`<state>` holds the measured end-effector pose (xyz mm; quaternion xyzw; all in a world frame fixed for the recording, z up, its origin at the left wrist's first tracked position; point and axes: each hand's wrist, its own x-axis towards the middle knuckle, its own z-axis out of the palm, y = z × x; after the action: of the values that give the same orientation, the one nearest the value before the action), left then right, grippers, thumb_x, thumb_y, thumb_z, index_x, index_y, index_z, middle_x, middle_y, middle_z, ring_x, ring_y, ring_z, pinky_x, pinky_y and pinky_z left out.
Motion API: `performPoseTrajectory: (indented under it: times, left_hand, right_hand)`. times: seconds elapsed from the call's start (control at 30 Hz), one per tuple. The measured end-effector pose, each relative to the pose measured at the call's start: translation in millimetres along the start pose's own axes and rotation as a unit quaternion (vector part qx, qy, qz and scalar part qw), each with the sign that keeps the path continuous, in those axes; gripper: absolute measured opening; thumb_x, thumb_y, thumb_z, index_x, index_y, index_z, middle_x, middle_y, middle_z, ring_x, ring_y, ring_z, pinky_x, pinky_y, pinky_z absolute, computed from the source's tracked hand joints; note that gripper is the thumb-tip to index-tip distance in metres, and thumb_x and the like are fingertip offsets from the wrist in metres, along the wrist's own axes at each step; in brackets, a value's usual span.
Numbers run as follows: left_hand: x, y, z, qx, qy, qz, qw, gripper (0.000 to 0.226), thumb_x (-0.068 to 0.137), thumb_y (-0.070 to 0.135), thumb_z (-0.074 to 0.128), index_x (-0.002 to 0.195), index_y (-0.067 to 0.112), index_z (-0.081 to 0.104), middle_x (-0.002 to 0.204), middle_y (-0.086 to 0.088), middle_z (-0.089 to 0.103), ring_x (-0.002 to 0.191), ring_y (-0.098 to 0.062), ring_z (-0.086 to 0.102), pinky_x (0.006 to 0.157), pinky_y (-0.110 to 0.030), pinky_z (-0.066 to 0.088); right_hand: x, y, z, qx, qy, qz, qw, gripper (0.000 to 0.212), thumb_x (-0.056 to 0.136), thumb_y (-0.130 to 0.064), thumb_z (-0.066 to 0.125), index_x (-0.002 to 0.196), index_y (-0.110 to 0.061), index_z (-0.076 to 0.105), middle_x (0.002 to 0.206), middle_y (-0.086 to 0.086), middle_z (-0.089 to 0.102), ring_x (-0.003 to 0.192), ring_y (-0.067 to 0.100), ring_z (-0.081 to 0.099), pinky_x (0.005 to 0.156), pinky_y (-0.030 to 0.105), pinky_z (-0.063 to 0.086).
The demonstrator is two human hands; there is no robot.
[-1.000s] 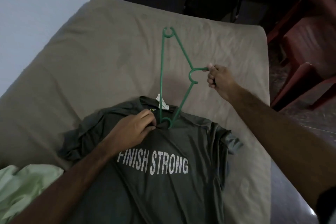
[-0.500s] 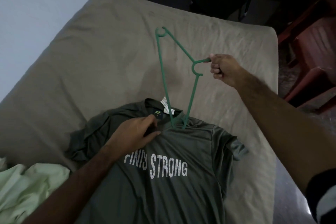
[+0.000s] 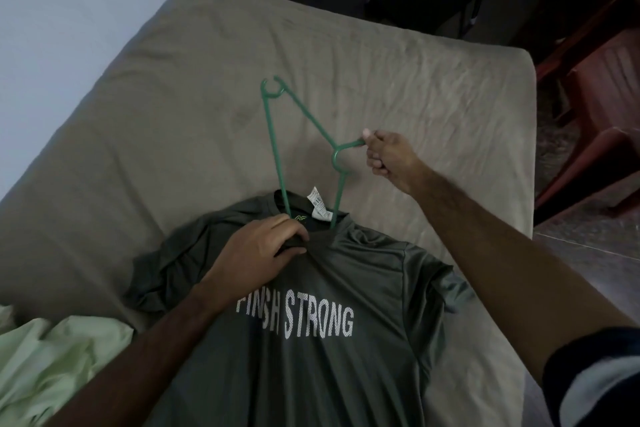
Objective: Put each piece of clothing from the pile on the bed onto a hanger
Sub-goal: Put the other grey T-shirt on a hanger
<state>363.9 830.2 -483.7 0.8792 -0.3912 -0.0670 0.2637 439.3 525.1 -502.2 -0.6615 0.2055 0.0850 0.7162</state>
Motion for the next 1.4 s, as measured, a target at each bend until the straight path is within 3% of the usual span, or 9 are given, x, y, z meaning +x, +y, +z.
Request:
performPoseTrajectory:
  times: [0.17,0.27,0.43,0.57,0.9,1.17,1.27,1.33,1.4]
  left_hand:
    - [2,-3,-4,-0.031,0.024,-0.030,0.999,0.020,0.090,0.029,0.073,0.107,0.026,0.064,0.108,0.017,0.063,0.100,-0.002,0.061,0.085,-0.022,0.046]
    - [-1,0,-10,-0.045,0.015,-0.057,0.997,0.022,0.092,0.034,0.069,0.112,0.029,0.060,0.104,0.024,0.060,0.093,0.009,0.056,0.077,-0.010,0.041]
    - [-8,-18,-18,0.080,-0.099,-0.013,0.992,0.034,0.095,0.060,0.045,0.113,0.032,0.052,0.097,0.015,0.069,0.082,-0.007,0.065,0.066,-0.026,0.049]
    - [-9,-49,-26,0.197,-0.112,-0.001,0.974,0.046,0.095,0.061,0.032,0.097,0.027,0.062,0.093,0.006,0.067,0.082,-0.018,0.067,0.069,-0.033,0.054]
    - [14,-73,-48,0.211,-0.117,-0.073,0.968,0.053,0.083,0.069,0.028,0.101,0.032,0.062,0.107,0.008,0.059,0.097,-0.022,0.061,0.080,-0.039,0.047]
    - [21,-58,-29,0.131,-0.060,0.039,0.989,0.033,0.090,0.045,0.045,0.096,0.018,0.062,0.110,-0.002,0.059,0.096,-0.026,0.061,0.081,-0.040,0.051]
    - [19,-54,-23,0.124,-0.029,0.050,0.991,0.021,0.090,0.033,0.057,0.104,0.018,0.058,0.121,-0.005,0.055,0.106,-0.026,0.058,0.087,-0.039,0.047]
    - [16,-55,-20,0.094,-0.023,0.015,0.995,0.038,0.086,0.020,0.070,0.121,0.017,0.056,0.136,-0.007,0.049,0.123,-0.025,0.049,0.102,-0.041,0.043]
    - [13,-61,-19,0.078,-0.010,-0.031,0.996,0.052,0.085,0.014,0.072,0.133,0.013,0.052,0.141,-0.009,0.046,0.129,-0.026,0.046,0.109,-0.042,0.041]
  right_hand:
    - [-10,4,3,-0.121,-0.171,0.071,0.975,0.023,0.102,-0.030,0.057,0.096,-0.009,0.062,0.056,-0.009,0.033,0.048,0.007,0.025,0.041,0.019,0.019]
    - [-19,3,-2,-0.161,-0.245,0.095,0.951,0.028,0.101,-0.032,0.058,0.105,-0.005,0.059,0.058,-0.006,0.029,0.049,0.008,0.024,0.044,0.021,0.018]
    - [-29,-23,-40,-0.154,-0.187,0.047,0.969,0.034,0.094,-0.037,0.063,0.105,-0.005,0.057,0.058,-0.006,0.027,0.048,0.008,0.026,0.048,0.027,0.016]
    - [-38,-39,-48,-0.235,-0.192,0.036,0.952,0.037,0.101,-0.023,0.059,0.103,0.014,0.057,0.058,-0.003,0.031,0.049,0.009,0.029,0.049,0.027,0.022]
    - [-45,-33,-38,-0.290,-0.217,0.031,0.932,0.025,0.099,-0.018,0.063,0.096,0.008,0.064,0.055,0.000,0.038,0.048,0.011,0.033,0.050,0.027,0.031]
    - [-19,-29,24,-0.435,-0.253,-0.026,0.864,0.036,0.095,-0.034,0.068,0.087,0.001,0.066,0.063,0.004,0.050,0.053,0.011,0.047,0.052,0.020,0.039]
    - [7,-22,46,-0.498,-0.190,-0.040,0.845,0.034,0.090,-0.038,0.074,0.092,-0.006,0.063,0.080,0.003,0.057,0.075,0.013,0.058,0.061,0.028,0.039]
    - [16,-12,48,-0.491,-0.082,-0.061,0.865,0.042,0.087,-0.032,0.078,0.112,-0.004,0.059,0.112,0.014,0.057,0.107,0.029,0.058,0.080,0.032,0.045]
    - [9,-4,40,-0.449,0.015,-0.056,0.891,0.050,0.089,-0.027,0.075,0.125,-0.002,0.053,0.130,0.018,0.047,0.120,0.033,0.051,0.101,0.039,0.044]
